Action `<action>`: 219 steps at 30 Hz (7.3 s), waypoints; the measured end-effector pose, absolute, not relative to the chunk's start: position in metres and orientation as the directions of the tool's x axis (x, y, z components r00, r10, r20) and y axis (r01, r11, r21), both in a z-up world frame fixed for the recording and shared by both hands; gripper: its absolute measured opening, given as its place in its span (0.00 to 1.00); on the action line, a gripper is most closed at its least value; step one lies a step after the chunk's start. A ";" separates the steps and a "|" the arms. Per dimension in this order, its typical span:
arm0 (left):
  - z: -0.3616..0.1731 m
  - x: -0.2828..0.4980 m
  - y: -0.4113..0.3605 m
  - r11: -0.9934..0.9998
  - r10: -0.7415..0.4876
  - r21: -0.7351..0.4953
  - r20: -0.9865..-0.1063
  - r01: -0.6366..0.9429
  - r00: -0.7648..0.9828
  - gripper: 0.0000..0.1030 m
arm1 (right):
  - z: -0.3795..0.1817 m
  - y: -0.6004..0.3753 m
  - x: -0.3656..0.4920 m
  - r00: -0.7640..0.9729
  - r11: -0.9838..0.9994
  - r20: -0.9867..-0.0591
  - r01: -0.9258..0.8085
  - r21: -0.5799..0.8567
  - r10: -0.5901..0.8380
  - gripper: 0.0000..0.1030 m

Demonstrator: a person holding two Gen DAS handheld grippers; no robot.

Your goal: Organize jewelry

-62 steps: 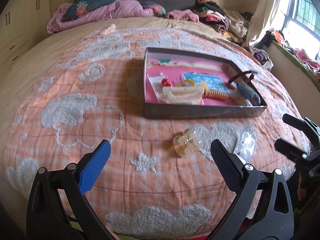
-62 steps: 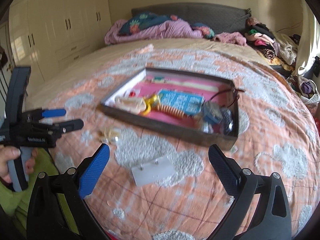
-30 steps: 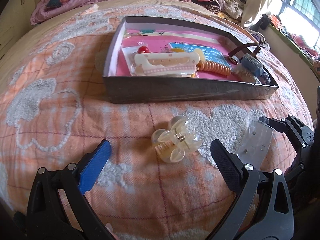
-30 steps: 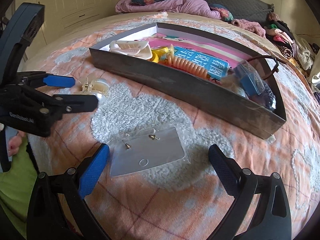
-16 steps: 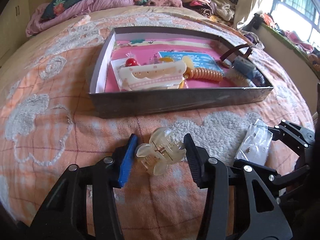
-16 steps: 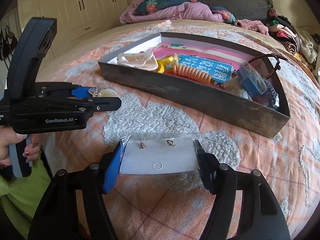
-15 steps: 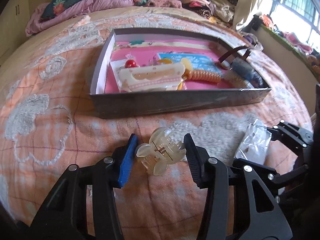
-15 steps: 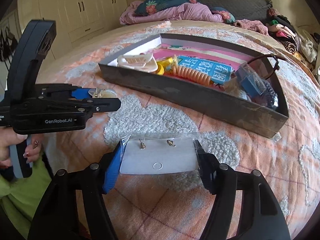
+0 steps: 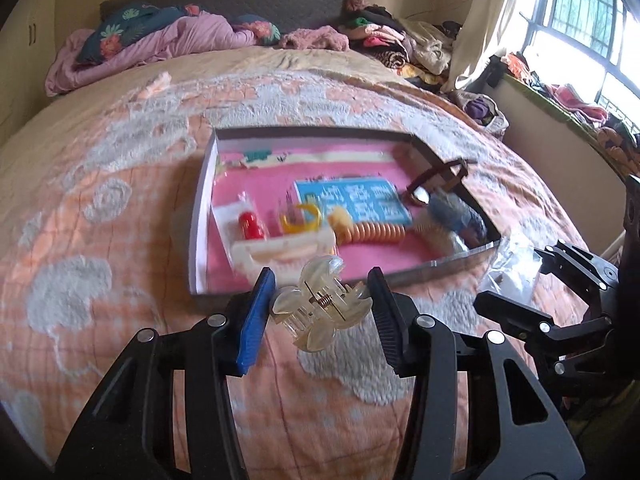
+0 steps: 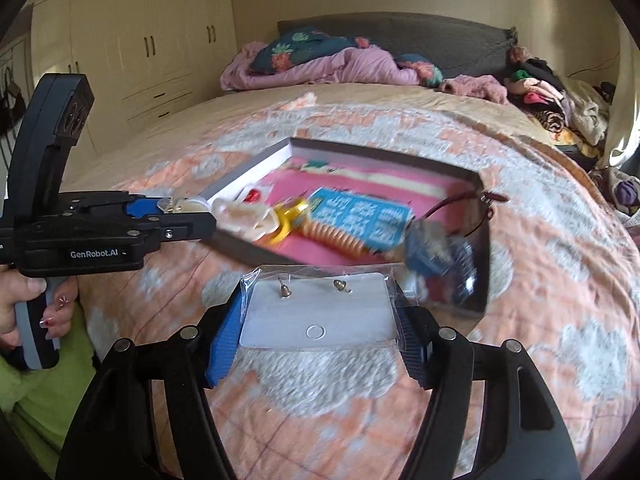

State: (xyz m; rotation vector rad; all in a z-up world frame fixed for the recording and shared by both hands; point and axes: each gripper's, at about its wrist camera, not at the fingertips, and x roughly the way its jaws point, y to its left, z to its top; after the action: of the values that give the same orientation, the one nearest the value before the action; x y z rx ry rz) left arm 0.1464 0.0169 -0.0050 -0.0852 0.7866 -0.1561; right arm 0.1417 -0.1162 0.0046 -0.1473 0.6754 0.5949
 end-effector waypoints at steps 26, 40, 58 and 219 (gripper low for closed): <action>-0.002 0.204 0.029 0.989 -0.147 -0.123 -0.703 0.085 0.696 0.39 | 0.010 -0.103 0.196 0.650 0.863 -0.637 -0.504 0.047 0.414 0.64; -0.018 0.214 0.034 0.988 -0.151 -0.138 -0.723 0.074 0.674 0.39 | -0.009 -0.082 0.207 0.618 0.853 -0.673 -0.521 0.036 0.406 0.66; -0.026 0.221 0.039 0.986 -0.153 -0.153 -0.731 0.058 0.665 0.39 | -0.025 -0.070 0.222 0.610 0.861 -0.701 -0.508 0.011 0.369 0.69; 0.001 0.050 0.015 0.992 -0.071 -0.125 -0.693 -0.022 0.717 0.91 | 0.029 -0.155 0.059 0.716 0.925 -0.599 -0.359 0.124 0.358 0.96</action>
State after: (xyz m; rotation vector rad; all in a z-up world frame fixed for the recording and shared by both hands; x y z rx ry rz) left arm 0.0501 0.0154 0.0012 -0.1277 0.7708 -0.0270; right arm 0.0595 -0.1549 0.0290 -0.0015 0.6627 0.3971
